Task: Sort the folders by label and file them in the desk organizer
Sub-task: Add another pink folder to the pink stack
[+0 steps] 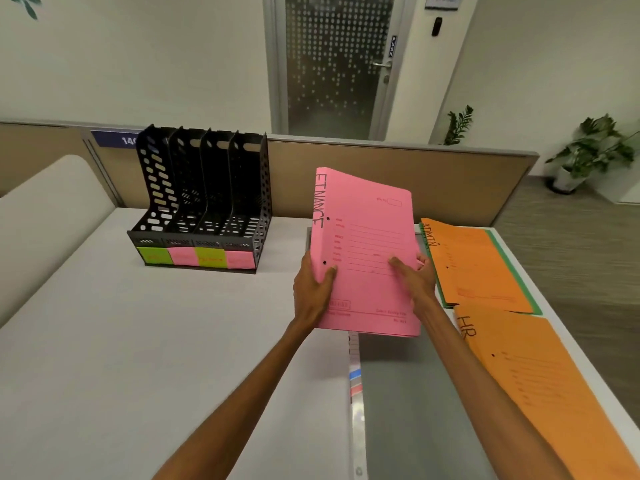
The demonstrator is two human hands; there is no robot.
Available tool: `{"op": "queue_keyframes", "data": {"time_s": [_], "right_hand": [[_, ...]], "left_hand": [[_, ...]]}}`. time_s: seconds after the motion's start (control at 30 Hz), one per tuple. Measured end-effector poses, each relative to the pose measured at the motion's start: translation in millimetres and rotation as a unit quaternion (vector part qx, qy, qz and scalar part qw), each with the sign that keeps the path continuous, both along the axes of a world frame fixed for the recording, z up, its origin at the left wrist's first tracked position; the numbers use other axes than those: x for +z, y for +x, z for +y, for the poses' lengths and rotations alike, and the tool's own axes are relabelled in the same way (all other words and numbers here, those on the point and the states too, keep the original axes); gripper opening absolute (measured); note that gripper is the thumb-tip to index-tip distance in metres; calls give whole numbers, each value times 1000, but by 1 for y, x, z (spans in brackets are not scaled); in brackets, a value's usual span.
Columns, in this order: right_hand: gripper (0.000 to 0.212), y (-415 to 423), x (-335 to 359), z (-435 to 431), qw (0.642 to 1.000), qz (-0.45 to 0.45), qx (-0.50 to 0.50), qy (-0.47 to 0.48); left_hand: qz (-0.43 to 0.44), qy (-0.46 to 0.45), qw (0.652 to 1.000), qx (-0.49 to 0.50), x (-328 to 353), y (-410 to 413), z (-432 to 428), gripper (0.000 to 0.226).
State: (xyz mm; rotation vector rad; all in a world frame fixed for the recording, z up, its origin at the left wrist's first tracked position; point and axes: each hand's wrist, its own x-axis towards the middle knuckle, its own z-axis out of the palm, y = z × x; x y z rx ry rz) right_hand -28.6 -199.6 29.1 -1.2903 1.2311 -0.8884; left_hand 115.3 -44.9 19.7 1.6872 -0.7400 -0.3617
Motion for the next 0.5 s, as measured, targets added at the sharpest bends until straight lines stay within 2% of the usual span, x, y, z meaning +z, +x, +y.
{"op": "queue_keyframes", "data": {"time_s": [0.07, 0.17, 0.2, 0.33, 0.5], "right_hand": [[72, -10, -4, -13, 1000, 23, 13, -9], [49, -21, -13, -33, 998, 54, 34, -22], [47, -25, -18, -41, 997, 59, 42, -22], [74, -36, -34, -66, 995, 90, 42, -10], [64, -46, -52, -103, 995, 93, 8, -27]], "left_hand": [[14, -9, 1000, 4, -2, -3, -14, 53], [44, -25, 998, 28, -2, -6, -39, 55], [51, -27, 998, 29, -2, -7, -48, 57], [66, -25, 998, 1, -5, -9, -82, 56], [78, 7, 997, -20, -22, -11, -123, 61]]}}
